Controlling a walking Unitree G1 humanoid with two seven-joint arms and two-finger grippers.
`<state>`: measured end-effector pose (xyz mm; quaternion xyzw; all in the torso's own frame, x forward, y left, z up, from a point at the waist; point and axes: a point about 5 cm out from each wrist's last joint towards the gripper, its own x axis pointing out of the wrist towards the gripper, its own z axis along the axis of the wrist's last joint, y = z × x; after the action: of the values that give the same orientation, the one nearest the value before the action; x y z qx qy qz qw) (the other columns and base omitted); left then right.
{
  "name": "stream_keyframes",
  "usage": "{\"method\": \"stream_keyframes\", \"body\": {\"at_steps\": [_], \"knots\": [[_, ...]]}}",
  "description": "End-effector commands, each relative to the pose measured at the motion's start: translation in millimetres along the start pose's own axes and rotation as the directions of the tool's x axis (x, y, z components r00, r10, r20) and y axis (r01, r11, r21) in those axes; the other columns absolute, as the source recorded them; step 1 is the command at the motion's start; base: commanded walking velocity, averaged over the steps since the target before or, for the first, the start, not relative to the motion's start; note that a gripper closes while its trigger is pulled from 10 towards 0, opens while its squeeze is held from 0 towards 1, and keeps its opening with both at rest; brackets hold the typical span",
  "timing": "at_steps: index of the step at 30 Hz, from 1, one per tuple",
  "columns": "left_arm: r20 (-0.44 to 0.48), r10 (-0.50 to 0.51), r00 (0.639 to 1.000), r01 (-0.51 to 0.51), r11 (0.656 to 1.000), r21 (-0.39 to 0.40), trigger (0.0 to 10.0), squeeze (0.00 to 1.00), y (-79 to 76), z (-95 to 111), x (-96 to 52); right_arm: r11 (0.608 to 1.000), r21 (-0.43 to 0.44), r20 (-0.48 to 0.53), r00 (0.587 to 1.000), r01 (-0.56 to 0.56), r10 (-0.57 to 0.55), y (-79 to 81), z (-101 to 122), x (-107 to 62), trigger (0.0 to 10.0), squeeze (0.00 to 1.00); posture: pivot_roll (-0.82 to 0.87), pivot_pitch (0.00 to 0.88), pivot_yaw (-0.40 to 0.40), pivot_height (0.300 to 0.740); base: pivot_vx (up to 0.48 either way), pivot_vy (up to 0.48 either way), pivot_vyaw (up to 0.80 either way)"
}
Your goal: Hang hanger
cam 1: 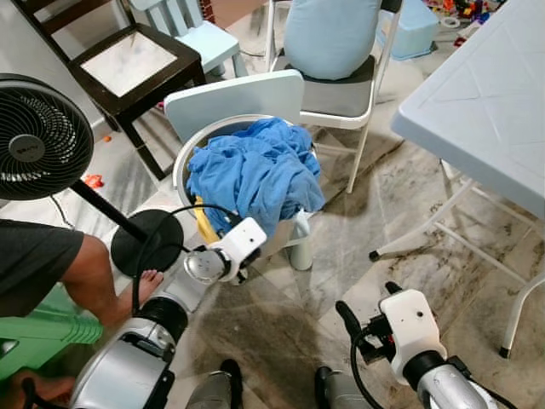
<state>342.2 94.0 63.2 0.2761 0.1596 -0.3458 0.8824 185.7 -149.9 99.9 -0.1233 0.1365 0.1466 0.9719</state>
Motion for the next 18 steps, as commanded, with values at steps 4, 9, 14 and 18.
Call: {"method": "stream_keyframes", "body": {"at_steps": [4,9,14,18], "knots": [[-0.012,-0.028,1.000,0.027,0.999,-0.031,10.0,1.00,-5.1,-10.4,-3.7,1.000,0.008,-0.021,1.000,-0.003,0.003,1.9,-3.0,-1.7,10.0,0.00,-0.18,0.314,0.083,0.740,0.000,0.000,0.00],[-0.003,-0.066,0.998,0.066,0.997,-0.035,10.0,1.00,-12.5,-10.6,-6.7,1.000,0.004,-0.023,1.000,0.006,-0.006,-1.6,-3.6,0.9,10.0,0.00,-0.17,0.308,0.088,0.740,0.000,0.000,0.00],[-0.002,-0.103,0.995,0.103,0.994,0.025,10.0,1.00,-12.6,-7.6,-10.9,1.000,0.007,-0.020,1.000,0.009,-0.009,-1.6,-3.3,3.8,10.0,0.00,-0.16,0.304,0.090,0.740,0.000,0.000,0.00],[-0.005,-0.104,0.995,0.104,0.991,0.083,10.0,1.00,-1.2,1.0,-9.6,1.000,0.012,-0.017,1.000,0.003,-0.003,1.0,-3.7,6.4,10.0,0.00,-0.15,0.299,0.095,0.740,0.000,0.000,0.00]]}}
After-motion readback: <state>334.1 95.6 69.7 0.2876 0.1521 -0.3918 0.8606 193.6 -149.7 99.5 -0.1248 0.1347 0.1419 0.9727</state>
